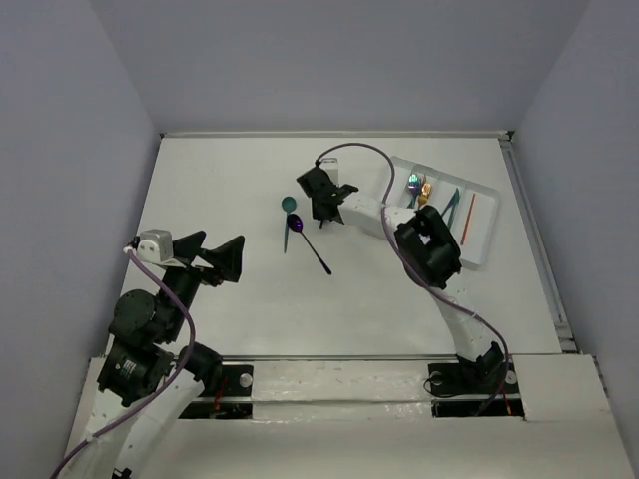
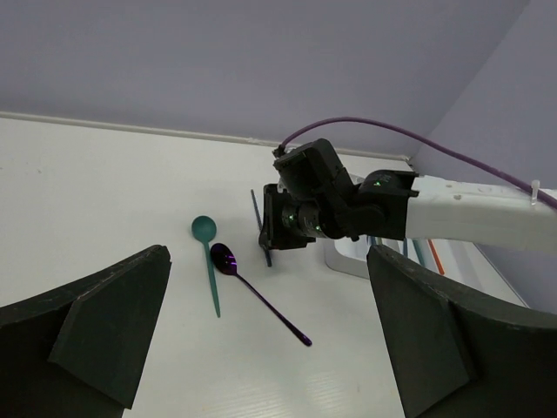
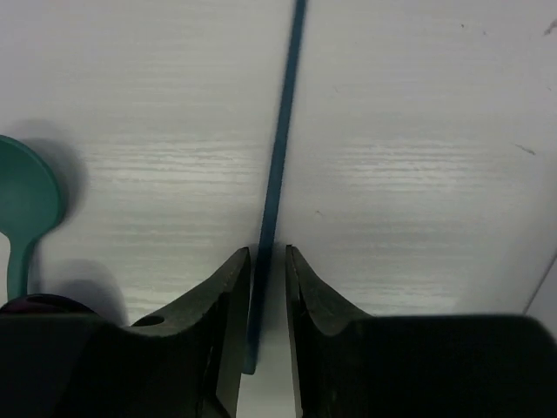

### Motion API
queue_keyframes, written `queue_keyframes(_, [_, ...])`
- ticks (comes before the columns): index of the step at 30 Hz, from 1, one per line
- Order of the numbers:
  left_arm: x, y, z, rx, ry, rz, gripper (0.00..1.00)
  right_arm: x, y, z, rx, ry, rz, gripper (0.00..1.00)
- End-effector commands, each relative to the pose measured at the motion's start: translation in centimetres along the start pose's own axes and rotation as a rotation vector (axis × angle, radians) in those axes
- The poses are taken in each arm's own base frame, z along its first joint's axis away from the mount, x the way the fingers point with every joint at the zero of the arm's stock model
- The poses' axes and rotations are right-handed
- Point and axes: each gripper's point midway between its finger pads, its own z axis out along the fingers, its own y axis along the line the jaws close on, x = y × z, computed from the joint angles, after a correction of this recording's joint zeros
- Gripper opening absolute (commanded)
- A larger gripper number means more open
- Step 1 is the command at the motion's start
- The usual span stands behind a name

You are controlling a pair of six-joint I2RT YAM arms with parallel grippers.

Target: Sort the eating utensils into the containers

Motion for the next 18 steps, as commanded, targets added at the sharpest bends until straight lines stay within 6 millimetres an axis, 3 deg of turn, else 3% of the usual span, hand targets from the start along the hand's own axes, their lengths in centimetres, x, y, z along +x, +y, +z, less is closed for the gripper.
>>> queue_keyframes(1, [-1.9, -0.9, -0.1, 0.036, -0.063, -0.013, 0.99, 2.2, -2.5, -0.9, 0.077, 0.039, -0.016, 0.28])
queue_keyframes(7, [-1.8, -1.0, 0.0, 0.038, -0.059, -0.012, 0.99, 2.6, -3.1, -0.8, 0.076, 0.04, 0.021, 0.03])
queue_keyframes(10, [-1.8, -0.9, 0.0, 0.036, -0.058, -0.012, 0.99, 1.6, -2.9, -1.0, 0.071, 0.018, 0.031, 0.0])
queue_keyframes(13, [-1.7, -0.9, 0.1, 0.035, -0.055, -0.01, 0.99, -1.2, -3.0, -2.2, 0.054, -0.051, 0.067, 0.0])
queue_keyframes(17, [-1.7, -1.0, 0.1, 0.038, -0.055, -0.01, 0.99, -6.0, -2.9, -6.2, -0.077, -0.184, 0.147, 0.0])
queue_keyframes(18, [-1.8, -1.0, 0.0, 0.042, -0.057, -0.011, 0.99, -7.6, -3.2, -8.2, -0.133, -0.234, 0.18, 0.0])
